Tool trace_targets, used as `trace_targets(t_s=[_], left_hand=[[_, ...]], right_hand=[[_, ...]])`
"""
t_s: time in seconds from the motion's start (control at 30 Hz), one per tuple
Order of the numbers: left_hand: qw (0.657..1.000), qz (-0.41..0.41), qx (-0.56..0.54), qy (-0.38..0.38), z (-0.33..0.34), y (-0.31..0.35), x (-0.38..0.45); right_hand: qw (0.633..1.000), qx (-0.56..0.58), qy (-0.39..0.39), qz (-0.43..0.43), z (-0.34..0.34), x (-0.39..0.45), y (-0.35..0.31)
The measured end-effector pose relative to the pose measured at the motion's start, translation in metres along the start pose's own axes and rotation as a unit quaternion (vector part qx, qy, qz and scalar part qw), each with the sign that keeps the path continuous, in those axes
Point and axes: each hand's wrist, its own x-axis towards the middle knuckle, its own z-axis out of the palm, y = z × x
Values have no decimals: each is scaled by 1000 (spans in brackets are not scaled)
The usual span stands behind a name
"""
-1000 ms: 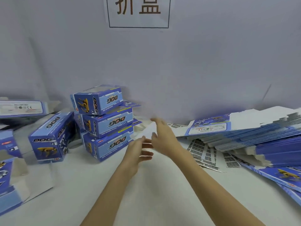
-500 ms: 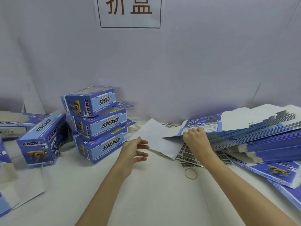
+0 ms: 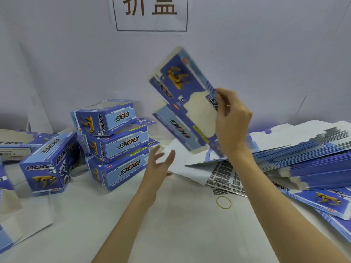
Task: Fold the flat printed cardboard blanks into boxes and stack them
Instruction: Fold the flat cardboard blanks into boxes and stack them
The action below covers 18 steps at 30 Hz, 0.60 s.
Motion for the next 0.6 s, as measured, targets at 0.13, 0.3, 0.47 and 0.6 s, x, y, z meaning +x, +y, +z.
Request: trace_targets(t_s=[0.13,0.3,0.47,0.6], left_hand=[[992,115,2,53,-1,-2,3],[963,155,154,158,-19,-11,13],[875,229,408,128,-22,-20,13],[859,105,502,-7,-11,-26,11]], right_hand=[[968,121,-29,217,1,-24,-12],[870,207,-85,439,-15,-81,9],[723,319,-157,592,-38,-130,20],[660,397,-199,606,-50,-148,17]])
